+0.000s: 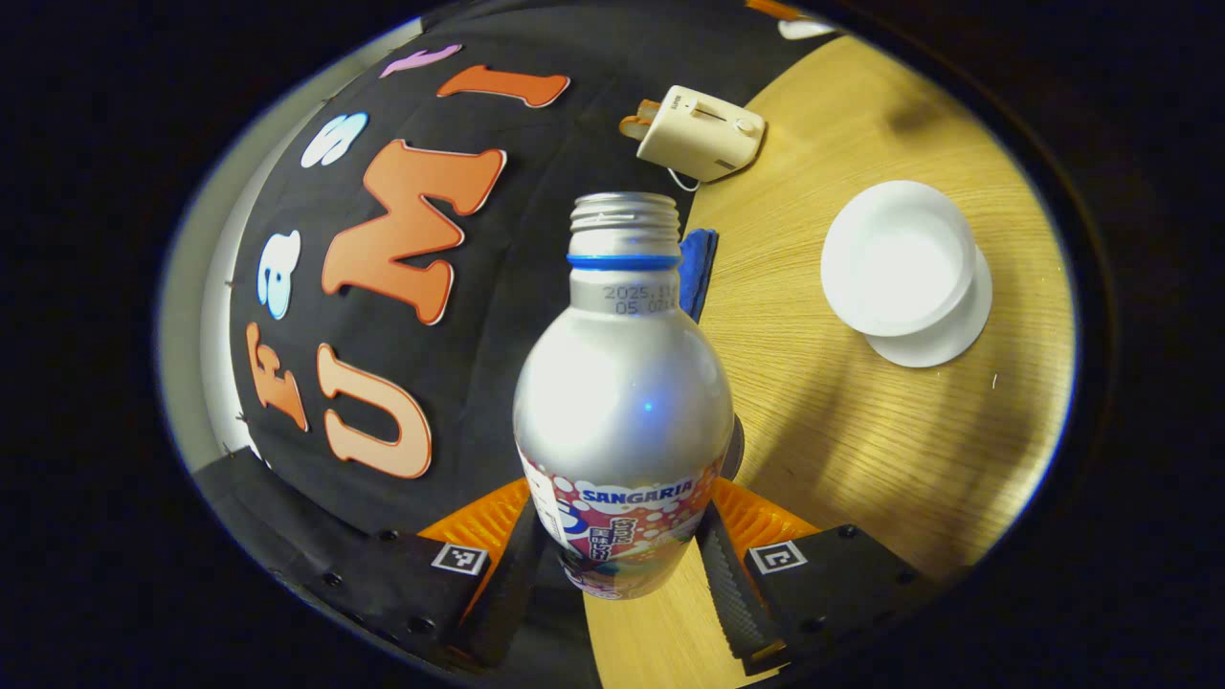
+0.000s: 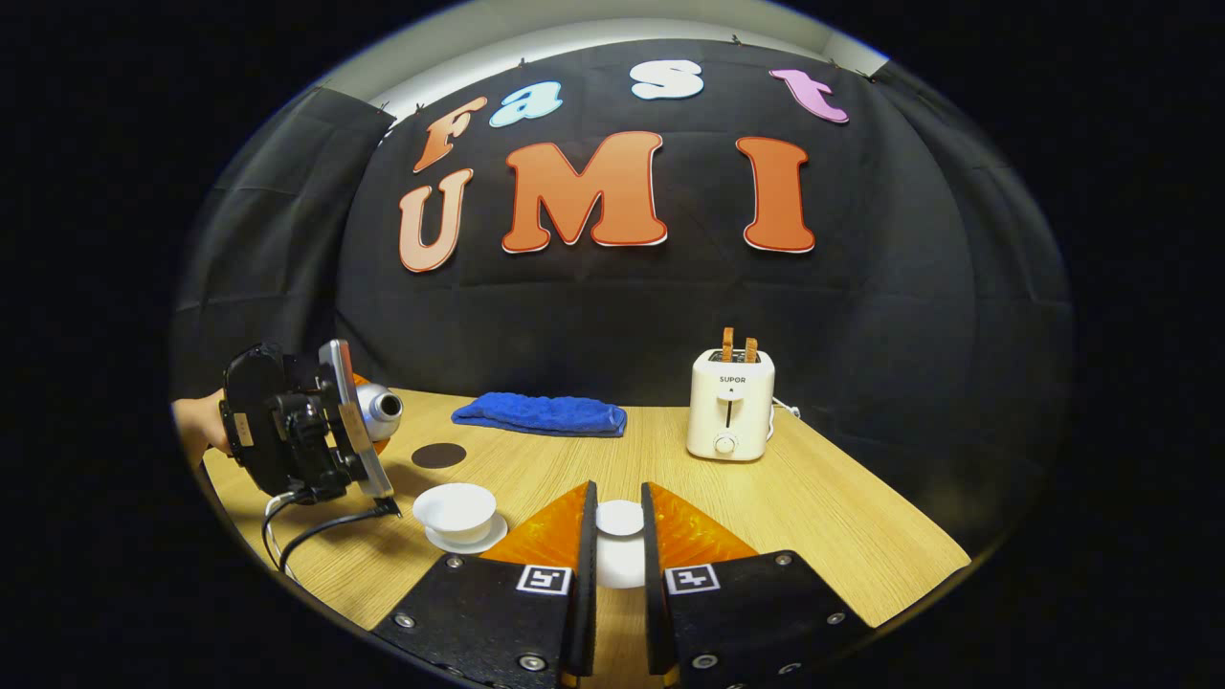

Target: Open the teacup lid with one hand, grasp the water bottle and pour water into the teacup with the other hand; after pouring, place the water bottle on the coaster and then close the teacup lid.

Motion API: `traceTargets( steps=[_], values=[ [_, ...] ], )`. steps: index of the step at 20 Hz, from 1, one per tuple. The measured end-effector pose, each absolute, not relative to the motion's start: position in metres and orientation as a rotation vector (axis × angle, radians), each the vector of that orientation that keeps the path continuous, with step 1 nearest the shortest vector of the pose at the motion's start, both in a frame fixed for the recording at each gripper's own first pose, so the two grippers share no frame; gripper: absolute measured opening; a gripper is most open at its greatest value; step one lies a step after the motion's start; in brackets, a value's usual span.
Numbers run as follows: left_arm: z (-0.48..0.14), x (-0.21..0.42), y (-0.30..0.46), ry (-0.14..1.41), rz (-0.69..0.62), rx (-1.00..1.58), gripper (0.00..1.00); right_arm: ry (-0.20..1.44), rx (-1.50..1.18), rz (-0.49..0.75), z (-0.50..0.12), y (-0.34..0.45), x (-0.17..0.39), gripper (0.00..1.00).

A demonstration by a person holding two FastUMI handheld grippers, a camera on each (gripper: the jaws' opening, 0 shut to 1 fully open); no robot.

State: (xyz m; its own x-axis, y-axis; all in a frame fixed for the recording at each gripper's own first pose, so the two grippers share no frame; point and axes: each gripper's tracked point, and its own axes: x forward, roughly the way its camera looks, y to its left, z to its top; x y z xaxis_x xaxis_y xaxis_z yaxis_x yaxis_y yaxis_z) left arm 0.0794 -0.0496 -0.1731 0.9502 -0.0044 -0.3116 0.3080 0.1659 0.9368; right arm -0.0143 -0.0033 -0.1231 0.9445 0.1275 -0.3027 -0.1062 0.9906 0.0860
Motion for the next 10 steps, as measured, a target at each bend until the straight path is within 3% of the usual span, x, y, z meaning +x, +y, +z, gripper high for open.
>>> traceTargets(
  steps=[2, 6, 7, 10],
  values=[
    [-0.169, 0.075, -0.053, 0.242, -0.245, 1.466, 0.84, 0.309, 0.067, 0.116, -0.122, -0.007, -0.015, 0.22],
    [-0.166, 0.072, -0.059, 0.177, -0.260, 1.651, 0.80, 0.307, 0.064, 0.114, -0.121, -0.012, -0.018, 0.22],
    [-0.164, 0.075, -0.062, 0.173, -0.265, 1.676, 0.84, 0.306, 0.064, 0.113, -0.121, -0.012, -0.018, 0.22],
    [-0.158, 0.077, -0.068, 0.155, -0.279, 1.751, 0.84, 0.308, 0.056, 0.111, -0.123, -0.014, -0.019, 0.22]
  ],
)
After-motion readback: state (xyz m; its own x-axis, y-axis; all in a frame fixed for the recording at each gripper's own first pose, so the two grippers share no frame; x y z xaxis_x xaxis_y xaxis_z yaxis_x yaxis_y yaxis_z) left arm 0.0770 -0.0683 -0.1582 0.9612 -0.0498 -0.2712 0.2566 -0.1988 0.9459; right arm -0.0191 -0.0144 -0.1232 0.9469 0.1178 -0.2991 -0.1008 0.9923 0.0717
